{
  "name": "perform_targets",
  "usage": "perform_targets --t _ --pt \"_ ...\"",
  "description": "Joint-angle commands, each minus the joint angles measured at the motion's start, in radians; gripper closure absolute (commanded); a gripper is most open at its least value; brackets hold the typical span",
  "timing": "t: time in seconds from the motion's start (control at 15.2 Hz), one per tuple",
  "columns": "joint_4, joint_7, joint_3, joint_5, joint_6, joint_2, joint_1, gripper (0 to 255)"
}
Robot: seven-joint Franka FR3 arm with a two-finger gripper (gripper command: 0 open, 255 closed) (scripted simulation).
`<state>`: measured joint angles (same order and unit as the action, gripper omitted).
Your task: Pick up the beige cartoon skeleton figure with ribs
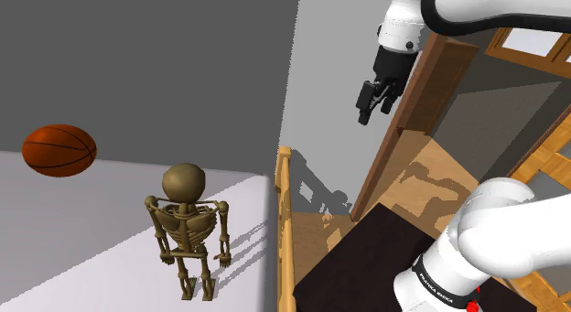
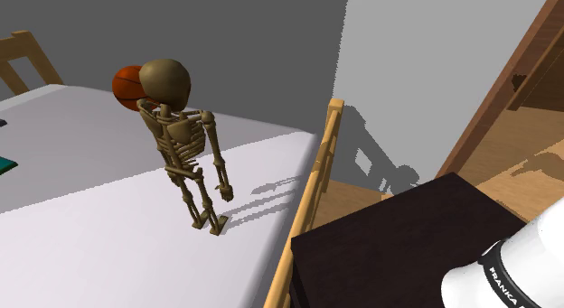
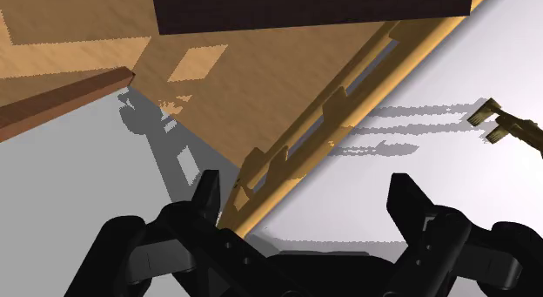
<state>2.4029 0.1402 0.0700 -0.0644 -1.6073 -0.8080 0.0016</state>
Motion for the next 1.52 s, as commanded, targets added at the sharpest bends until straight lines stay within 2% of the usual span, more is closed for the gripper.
perform_targets --t 0.0,0.73,1.45 --pt "0.000 0.000 0.000 0.000 0.000 0.000 0.000 0" --pt "-0.013 -0.038 0.081 0.105 -0.264 0.275 0.115 0" --pt "-0.128 -0.089 0.176 0.170 -0.469 0.584 0.215 0"
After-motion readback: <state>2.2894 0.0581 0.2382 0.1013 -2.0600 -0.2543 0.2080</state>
